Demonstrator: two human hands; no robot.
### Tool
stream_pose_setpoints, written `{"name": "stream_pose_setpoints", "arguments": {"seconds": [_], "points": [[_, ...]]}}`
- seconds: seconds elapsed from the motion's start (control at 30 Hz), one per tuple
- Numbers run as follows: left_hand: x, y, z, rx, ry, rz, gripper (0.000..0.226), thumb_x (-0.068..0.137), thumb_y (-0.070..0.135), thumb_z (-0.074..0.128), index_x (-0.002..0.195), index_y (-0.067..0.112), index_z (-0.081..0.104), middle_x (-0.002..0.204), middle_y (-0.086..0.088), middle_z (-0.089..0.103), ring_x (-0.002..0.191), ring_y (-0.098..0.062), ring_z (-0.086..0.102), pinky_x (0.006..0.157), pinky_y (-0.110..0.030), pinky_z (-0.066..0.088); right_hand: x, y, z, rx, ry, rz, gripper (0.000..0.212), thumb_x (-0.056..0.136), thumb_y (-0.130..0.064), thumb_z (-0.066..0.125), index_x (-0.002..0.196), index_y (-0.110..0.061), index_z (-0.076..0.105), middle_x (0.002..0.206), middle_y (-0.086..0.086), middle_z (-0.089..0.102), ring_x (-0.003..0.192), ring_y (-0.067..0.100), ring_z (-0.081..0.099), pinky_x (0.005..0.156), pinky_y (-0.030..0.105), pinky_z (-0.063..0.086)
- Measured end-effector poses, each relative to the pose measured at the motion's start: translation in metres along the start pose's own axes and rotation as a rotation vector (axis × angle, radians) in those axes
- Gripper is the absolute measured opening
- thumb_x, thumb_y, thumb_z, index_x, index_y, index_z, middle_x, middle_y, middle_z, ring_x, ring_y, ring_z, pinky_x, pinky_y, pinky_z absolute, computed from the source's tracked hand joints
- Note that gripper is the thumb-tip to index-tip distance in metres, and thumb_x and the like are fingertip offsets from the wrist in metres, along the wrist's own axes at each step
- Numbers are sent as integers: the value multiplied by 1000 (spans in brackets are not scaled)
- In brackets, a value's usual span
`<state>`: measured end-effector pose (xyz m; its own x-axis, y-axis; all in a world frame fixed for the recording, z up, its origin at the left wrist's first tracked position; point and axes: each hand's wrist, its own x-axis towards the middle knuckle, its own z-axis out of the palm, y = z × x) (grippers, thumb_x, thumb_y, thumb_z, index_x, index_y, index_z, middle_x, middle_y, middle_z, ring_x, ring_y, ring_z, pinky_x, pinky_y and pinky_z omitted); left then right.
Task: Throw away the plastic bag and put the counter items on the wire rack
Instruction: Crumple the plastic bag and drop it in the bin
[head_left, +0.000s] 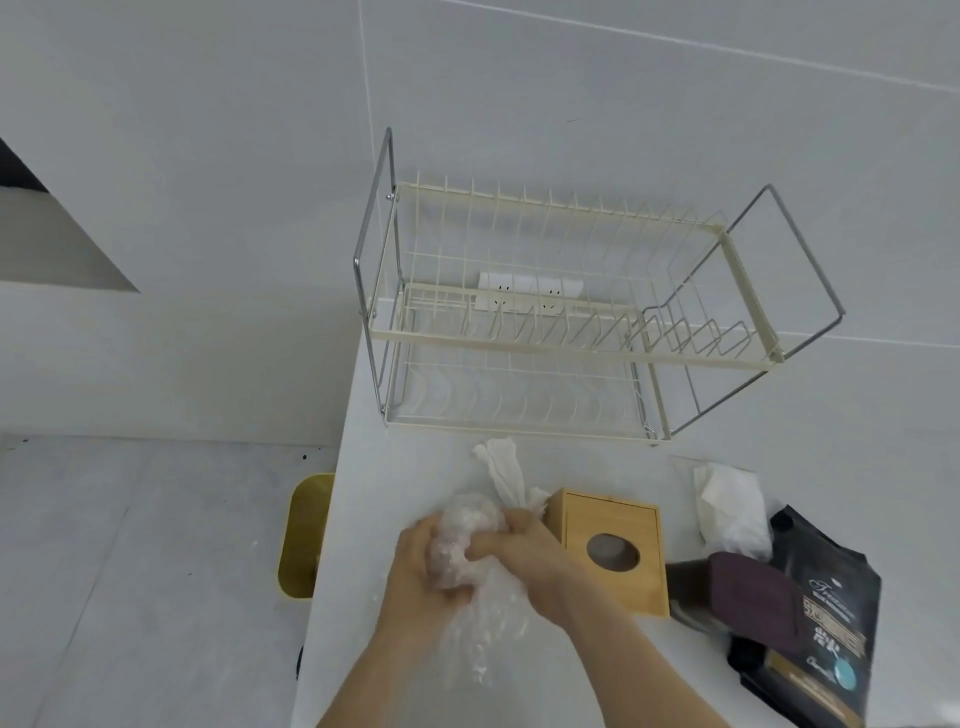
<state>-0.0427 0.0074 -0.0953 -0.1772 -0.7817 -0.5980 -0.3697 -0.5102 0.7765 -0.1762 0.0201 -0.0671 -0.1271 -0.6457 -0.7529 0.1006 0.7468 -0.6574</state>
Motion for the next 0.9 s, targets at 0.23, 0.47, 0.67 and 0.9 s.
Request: {"name": "stream_pose_setpoints", "arguments": {"seconds": [0.23,0.47,0.67,0.9], "points": [[2,43,-22,-361,77,46,43,64,-18,62,90,16,63,89,-19,69,77,-41,67,68,-48,57,-3,-44,-5,-56,80,-259,101,60,-30,99,141,-41,40,135,-5,45,122,20,55,104,43,53],[3,36,-56,-507,426,-48,32,69,-16,46,89,6,60,71,-9,54,64,-27,46,57,-32,42,29,-33,-5,-627,395,-362,50,96,-39,66,143,-24,57,159,5,42,149,25,32,119,37,31],[-13,27,-71,-576,450,-129,48,70,-19,41,100,14,61,70,-2,49,56,-19,41,55,-28,38,40,4,5,-1126,348,-223,49,89,7,63,133,-13,60,142,8,51,129,29,49,98,35,54],[-20,44,-63,-833,260,-180,54,70,-16,40,110,11,64,60,-1,57,46,-16,51,44,-24,46,-1,-18,32,359,113,-75,27,97,-13,55,110,-10,79,101,11,80,102,34,74,89,38,56]]}}
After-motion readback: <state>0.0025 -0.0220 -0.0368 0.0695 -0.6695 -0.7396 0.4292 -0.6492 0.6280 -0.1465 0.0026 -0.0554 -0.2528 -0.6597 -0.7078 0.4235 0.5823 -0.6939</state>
